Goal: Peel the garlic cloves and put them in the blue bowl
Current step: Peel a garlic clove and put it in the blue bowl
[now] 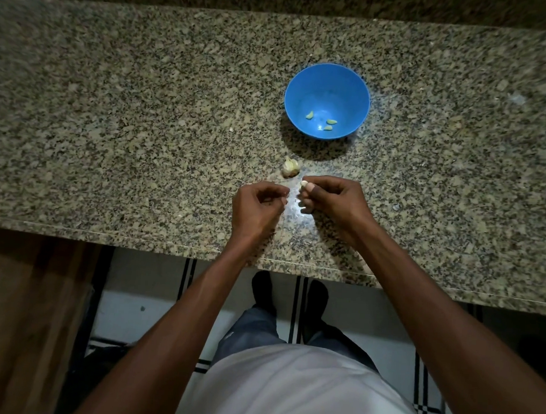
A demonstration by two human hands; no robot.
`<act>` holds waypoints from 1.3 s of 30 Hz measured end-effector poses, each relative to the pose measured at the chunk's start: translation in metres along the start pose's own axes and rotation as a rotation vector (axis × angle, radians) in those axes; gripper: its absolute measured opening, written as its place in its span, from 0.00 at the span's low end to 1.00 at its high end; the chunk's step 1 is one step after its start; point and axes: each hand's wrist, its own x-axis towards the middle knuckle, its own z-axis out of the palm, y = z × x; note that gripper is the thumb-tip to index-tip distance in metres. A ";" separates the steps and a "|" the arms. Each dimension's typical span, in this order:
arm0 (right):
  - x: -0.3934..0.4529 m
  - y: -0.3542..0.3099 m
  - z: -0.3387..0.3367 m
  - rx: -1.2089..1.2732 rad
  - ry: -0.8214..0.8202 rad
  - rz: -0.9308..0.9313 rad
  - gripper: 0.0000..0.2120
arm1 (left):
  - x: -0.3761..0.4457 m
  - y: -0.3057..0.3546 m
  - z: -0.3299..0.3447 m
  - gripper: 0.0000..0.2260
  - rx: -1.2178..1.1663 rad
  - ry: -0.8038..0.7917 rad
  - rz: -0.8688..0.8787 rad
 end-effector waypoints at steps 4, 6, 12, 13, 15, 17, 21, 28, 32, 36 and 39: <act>-0.001 -0.003 -0.003 -0.104 -0.015 -0.051 0.08 | 0.003 0.000 -0.004 0.10 0.045 -0.008 0.012; 0.000 -0.004 -0.003 -0.153 -0.010 -0.063 0.08 | 0.002 0.005 -0.004 0.07 -0.005 -0.007 0.046; 0.000 -0.004 -0.004 -0.203 -0.024 -0.058 0.07 | 0.006 0.013 -0.004 0.12 -0.007 -0.090 0.140; 0.000 -0.004 -0.003 -0.211 -0.024 -0.060 0.07 | 0.007 0.013 -0.004 0.12 0.011 -0.111 0.160; -0.001 -0.005 -0.003 -0.231 -0.030 -0.073 0.07 | 0.009 0.013 -0.002 0.10 0.026 -0.128 0.189; -0.003 -0.007 -0.003 -0.207 -0.037 -0.086 0.07 | 0.009 0.013 0.000 0.07 0.027 -0.093 0.186; -0.009 -0.011 0.000 -0.005 -0.086 -0.037 0.08 | 0.007 0.016 0.002 0.06 -0.048 -0.040 0.140; -0.012 -0.014 0.003 0.134 -0.076 -0.009 0.11 | 0.008 0.017 0.004 0.05 -0.106 -0.026 0.134; -0.012 -0.015 0.004 0.100 -0.055 -0.036 0.10 | 0.009 0.018 0.005 0.03 -0.064 -0.010 0.157; -0.011 -0.016 0.004 -0.041 -0.009 -0.142 0.07 | 0.010 0.016 0.007 0.05 -0.023 -0.019 0.149; -0.008 -0.018 0.002 -0.189 -0.015 -0.222 0.06 | 0.012 0.011 0.008 0.07 -0.046 -0.041 0.103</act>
